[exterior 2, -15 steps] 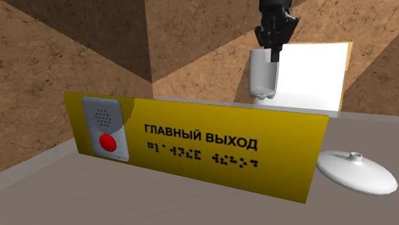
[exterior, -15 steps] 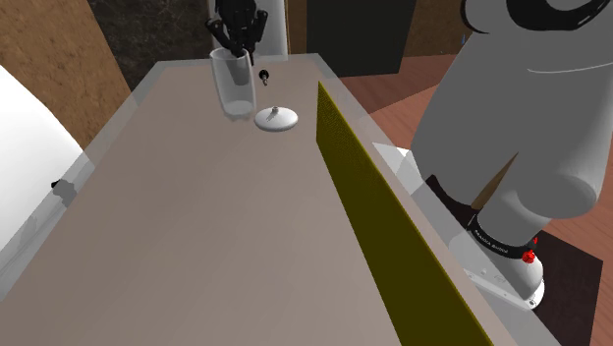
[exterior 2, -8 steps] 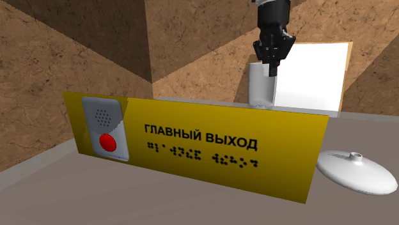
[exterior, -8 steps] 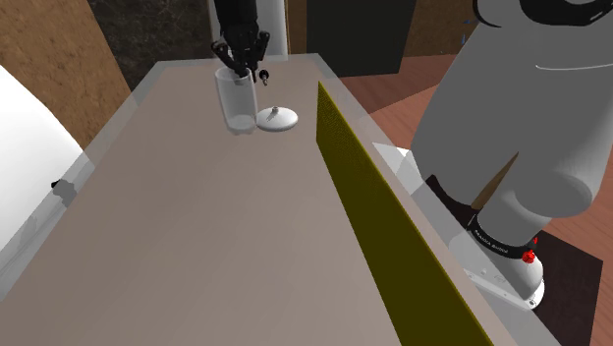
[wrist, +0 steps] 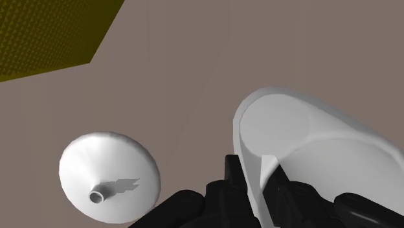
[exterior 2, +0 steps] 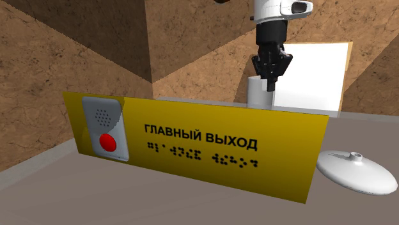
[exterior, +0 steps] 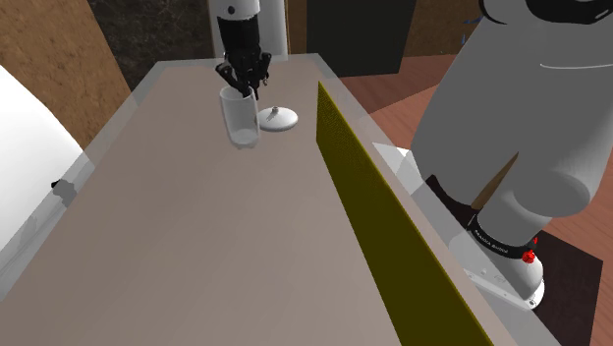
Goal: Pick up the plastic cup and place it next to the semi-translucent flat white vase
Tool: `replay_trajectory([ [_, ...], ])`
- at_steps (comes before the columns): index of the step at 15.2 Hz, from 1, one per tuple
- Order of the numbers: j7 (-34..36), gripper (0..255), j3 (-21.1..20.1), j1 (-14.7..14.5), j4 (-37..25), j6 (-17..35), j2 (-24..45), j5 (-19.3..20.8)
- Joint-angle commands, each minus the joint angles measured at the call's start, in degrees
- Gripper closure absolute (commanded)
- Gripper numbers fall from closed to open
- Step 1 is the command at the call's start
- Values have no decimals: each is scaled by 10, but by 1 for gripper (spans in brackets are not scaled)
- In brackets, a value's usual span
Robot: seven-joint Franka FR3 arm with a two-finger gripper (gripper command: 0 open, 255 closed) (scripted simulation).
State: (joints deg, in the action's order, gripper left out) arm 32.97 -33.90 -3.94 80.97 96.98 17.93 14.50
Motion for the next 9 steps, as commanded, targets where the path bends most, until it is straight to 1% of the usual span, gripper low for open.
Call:
replay_trajectory([
  [1,1,255,0,3,20,17,-4,-1],
  [9,8,255,3,10,83,79,-4,1],
])
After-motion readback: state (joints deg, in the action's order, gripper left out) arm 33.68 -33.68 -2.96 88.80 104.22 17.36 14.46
